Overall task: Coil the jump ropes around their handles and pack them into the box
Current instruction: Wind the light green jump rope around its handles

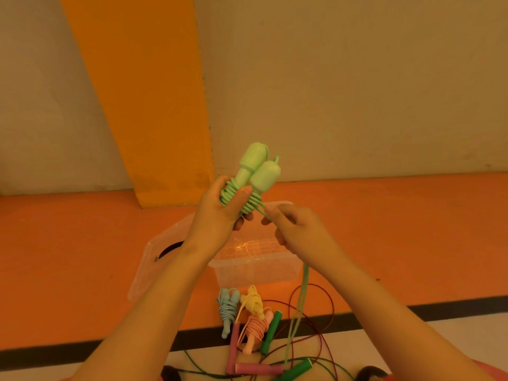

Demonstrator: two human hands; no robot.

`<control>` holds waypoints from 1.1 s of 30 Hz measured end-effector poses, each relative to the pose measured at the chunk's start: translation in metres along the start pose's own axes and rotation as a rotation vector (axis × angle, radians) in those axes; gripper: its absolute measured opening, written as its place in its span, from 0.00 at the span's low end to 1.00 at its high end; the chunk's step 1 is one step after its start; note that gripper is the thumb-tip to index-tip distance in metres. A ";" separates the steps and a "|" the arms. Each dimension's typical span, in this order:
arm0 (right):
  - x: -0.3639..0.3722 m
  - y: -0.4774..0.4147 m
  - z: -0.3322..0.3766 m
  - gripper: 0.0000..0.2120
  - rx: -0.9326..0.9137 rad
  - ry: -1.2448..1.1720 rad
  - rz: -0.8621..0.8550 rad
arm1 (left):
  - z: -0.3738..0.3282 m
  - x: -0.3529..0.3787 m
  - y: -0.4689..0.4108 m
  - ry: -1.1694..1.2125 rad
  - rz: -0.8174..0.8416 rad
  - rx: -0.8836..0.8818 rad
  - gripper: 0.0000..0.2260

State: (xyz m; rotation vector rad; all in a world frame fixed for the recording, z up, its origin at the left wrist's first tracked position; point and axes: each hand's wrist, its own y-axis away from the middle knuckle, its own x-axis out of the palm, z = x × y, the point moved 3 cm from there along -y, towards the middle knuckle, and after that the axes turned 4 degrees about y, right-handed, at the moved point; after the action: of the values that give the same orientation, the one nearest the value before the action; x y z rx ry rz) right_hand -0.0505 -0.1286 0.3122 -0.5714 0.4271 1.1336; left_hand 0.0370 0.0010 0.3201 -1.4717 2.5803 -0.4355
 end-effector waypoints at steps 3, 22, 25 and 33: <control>-0.016 -0.003 -0.005 0.08 -0.018 0.275 -0.056 | 0.005 -0.019 -0.007 -0.137 -0.111 -0.022 0.04; -0.011 -0.003 0.002 0.05 -0.549 0.416 0.004 | 0.014 0.003 0.013 -0.758 0.582 -0.174 0.11; 0.000 0.000 0.008 0.03 -0.538 0.306 0.096 | 0.018 0.010 0.018 -0.755 0.656 -0.281 0.11; -0.012 -0.010 0.006 0.05 -0.338 0.045 0.022 | 0.013 0.005 0.021 -0.530 0.671 -0.457 0.06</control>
State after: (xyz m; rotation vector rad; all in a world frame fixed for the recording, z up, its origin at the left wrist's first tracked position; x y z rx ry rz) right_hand -0.0458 -0.1369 0.3263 -0.8903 0.2806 1.2252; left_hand 0.0207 0.0050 0.3007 -0.5766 2.5736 0.5740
